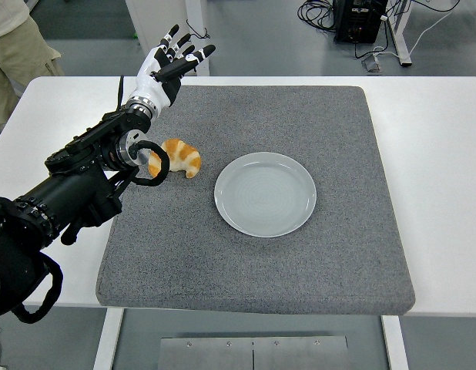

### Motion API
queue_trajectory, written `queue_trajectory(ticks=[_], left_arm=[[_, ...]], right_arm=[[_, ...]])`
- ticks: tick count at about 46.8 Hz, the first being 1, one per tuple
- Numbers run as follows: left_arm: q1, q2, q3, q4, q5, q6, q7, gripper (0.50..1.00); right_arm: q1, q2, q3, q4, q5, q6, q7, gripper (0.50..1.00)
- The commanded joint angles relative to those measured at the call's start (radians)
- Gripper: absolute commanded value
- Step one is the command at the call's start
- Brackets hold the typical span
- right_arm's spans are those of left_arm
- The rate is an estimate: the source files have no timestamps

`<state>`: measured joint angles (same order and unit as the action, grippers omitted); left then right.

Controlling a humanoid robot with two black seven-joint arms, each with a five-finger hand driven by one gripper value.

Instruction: Place the bread on the plate

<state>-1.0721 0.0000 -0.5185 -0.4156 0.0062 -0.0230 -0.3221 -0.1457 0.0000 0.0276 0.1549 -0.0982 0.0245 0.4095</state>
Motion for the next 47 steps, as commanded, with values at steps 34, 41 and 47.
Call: queue_trajectory(ticks=[34, 41, 47], left_arm=[[-0.002, 0.0, 0.018, 0.0, 0.012, 0.008, -0.015, 0.977], [-0.008, 0.012, 0.081, -0.048, 0.04, 0.02, -0.012, 0.977], [-0.029, 0.075, 0.143, -0.126, 0.07, 0.037, 0.002, 0.977]], right_arm=[[0.0, 0.0, 0.0, 0.0, 0.0, 0.0, 0.0, 1.0], [0.0, 0.0, 0.0, 0.0, 0.0, 0.0, 0.0, 1.0], [0.0, 0.0, 0.0, 0.0, 0.0, 0.0, 0.0, 1.0]])
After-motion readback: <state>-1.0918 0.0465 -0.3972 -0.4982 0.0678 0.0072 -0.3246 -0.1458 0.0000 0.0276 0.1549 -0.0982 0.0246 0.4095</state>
